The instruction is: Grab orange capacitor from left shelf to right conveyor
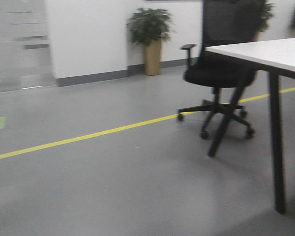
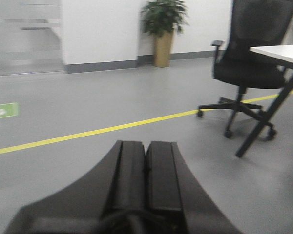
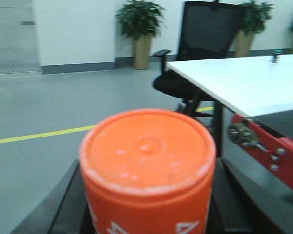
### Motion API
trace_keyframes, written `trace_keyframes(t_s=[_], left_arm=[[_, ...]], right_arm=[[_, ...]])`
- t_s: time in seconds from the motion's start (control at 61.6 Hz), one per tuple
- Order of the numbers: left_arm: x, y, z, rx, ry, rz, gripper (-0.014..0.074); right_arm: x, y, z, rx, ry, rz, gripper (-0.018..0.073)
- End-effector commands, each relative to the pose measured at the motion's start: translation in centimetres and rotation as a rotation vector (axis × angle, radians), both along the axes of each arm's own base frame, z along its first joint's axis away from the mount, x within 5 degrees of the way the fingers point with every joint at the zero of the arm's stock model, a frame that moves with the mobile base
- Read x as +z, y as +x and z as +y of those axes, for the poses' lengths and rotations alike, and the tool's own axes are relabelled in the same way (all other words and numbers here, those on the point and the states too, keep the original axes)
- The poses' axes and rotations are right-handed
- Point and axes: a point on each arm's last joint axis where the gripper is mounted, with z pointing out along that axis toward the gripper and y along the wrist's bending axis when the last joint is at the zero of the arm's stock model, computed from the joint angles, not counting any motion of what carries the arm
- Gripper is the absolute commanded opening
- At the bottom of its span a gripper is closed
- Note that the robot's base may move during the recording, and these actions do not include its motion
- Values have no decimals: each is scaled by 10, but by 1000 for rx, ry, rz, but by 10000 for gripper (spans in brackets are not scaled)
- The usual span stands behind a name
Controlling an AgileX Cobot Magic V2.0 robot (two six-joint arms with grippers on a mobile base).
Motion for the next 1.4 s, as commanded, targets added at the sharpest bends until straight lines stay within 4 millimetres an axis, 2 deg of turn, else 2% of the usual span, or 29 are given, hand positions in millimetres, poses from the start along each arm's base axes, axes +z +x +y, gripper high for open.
trace_keyframes(t_s=[0.0,1.38], left_arm=[[11,-2,1,8,-13,-106,-127],[11,-1,3,39,-11,-106,-127]], right_arm=[[17,-1,0,2,-8,-108,120],[17,-1,0,2,-8,-108,120]])
